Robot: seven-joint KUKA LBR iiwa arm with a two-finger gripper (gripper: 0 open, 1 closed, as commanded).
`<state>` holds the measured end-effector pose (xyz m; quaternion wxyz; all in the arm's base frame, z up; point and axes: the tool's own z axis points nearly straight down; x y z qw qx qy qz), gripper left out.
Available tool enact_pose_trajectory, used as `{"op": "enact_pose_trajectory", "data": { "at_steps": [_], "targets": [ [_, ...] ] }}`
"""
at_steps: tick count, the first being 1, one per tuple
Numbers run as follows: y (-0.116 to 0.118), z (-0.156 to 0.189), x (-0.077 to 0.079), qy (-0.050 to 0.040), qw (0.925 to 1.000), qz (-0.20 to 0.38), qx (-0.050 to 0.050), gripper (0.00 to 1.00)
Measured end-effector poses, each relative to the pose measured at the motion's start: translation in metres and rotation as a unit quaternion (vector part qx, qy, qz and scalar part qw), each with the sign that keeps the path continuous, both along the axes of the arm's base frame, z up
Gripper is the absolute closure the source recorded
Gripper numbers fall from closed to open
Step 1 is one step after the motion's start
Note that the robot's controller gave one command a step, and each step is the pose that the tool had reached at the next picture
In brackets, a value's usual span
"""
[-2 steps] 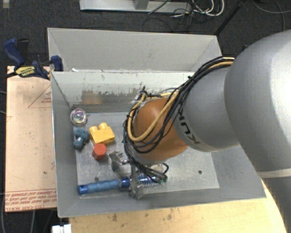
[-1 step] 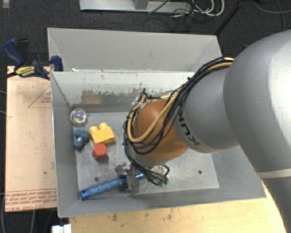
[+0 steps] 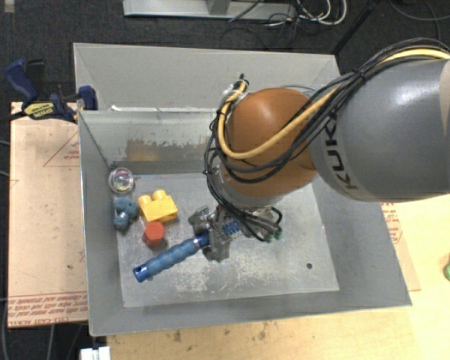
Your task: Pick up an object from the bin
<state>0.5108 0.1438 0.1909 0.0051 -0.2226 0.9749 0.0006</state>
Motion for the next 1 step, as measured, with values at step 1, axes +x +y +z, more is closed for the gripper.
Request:
{"op": "enact_pose_trajectory", "data": {
  "at_steps": [1],
  "targets": [
    [0.0038, 0.1047, -0.0054, -0.0001, 1.0, -0.003, 0.0, 1.0]
  ]
}}
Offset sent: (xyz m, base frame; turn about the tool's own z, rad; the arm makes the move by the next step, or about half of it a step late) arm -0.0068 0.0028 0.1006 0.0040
